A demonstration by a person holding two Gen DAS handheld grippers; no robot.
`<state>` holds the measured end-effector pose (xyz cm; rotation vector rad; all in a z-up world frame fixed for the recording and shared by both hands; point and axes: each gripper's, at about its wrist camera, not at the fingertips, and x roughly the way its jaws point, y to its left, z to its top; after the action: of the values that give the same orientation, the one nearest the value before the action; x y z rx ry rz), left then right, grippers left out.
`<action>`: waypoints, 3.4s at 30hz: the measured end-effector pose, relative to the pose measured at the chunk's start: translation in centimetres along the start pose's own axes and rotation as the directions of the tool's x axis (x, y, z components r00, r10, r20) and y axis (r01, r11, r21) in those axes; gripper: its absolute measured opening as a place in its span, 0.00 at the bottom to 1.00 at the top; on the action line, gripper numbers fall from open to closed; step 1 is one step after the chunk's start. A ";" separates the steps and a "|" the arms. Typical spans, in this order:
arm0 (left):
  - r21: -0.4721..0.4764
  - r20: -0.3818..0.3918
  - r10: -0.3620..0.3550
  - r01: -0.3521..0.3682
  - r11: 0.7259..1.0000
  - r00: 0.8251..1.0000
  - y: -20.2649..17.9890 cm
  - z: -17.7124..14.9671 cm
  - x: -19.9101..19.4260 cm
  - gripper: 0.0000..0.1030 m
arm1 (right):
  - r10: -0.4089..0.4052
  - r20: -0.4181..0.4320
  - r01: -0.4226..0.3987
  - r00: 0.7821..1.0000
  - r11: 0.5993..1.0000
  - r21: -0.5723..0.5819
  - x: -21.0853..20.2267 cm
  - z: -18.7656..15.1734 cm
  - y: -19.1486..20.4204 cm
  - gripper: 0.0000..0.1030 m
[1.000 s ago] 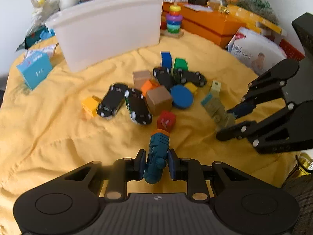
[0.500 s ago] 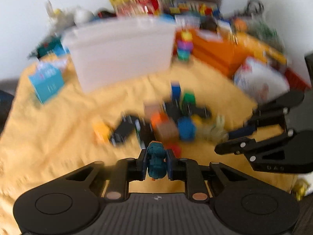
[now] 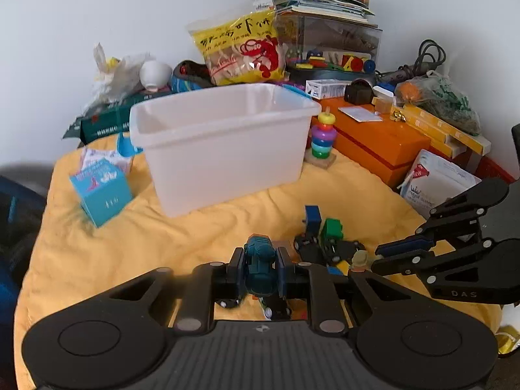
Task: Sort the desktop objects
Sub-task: 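Carry both toys over the white bin and open both tools, then grasp the white race car with the left tool while the right tool grasps the dark green car, then lift both cars, carry them over the white bin and open both tools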
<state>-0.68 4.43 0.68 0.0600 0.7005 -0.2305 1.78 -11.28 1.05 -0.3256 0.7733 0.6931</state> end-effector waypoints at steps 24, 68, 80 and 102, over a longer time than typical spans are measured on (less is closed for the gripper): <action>-0.005 0.247 0.143 -0.147 0.989 0.958 4.5 15.9 7.1 0.25 | -0.196 0.348 0.171 0.917 0.980 0.102 2.9 17.1 -8.7 0.19; -0.110 -0.211 -0.123 0.102 0.989 0.970 1.2 -3.3 6.0 0.18 | 0.105 -0.007 -0.096 0.994 0.933 0.348 5.4 -2.3 -9.4 0.42; 0.160 -0.174 0.142 -0.115 0.980 0.974 -1.0 -5.2 1.2 0.18 | 0.080 -0.033 -0.073 0.996 0.981 0.180 4.6 -1.4 -5.5 0.32; 0.068 -0.153 0.023 -0.013 0.998 0.988 -3.1 -7.5 -0.4 0.41 | 0.188 -0.101 -0.144 0.977 0.930 0.339 0.2 -5.2 -2.1 0.35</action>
<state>-6.39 2.51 -4.76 0.1493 0.8459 -0.2336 0.55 -15.42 -2.62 0.0018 1.0363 0.6914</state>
